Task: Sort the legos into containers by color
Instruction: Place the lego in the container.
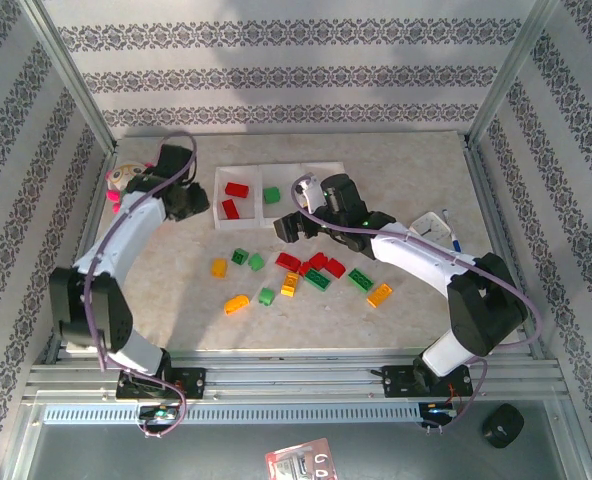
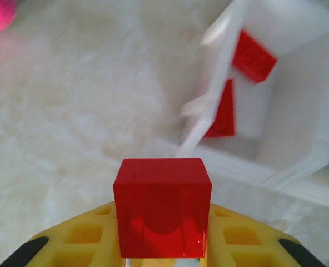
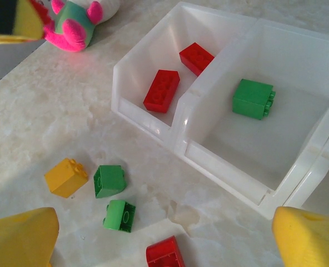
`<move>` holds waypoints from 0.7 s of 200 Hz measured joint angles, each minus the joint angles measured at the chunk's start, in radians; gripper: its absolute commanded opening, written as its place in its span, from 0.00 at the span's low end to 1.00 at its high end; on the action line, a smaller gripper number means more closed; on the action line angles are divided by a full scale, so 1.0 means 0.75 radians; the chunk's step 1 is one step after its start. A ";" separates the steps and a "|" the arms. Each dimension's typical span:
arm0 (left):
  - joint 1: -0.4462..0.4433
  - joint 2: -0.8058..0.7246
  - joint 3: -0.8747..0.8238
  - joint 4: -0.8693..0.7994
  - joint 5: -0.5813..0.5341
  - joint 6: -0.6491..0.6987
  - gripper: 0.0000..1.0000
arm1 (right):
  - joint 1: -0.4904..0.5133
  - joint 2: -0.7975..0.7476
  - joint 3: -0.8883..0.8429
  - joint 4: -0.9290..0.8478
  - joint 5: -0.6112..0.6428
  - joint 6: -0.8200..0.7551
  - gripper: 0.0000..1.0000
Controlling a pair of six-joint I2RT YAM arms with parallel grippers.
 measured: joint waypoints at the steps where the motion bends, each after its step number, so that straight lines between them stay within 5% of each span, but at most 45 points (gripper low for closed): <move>1: -0.004 0.010 0.012 -0.001 0.001 0.001 0.27 | -0.001 0.000 0.000 0.000 0.000 0.000 0.98; 79: -0.100 0.616 0.563 -0.069 0.032 0.120 0.38 | -0.016 -0.050 -0.046 -0.011 0.003 0.000 0.98; 140: -0.101 0.637 0.596 -0.109 0.032 0.281 0.93 | -0.030 -0.088 -0.047 -0.033 0.007 0.000 0.98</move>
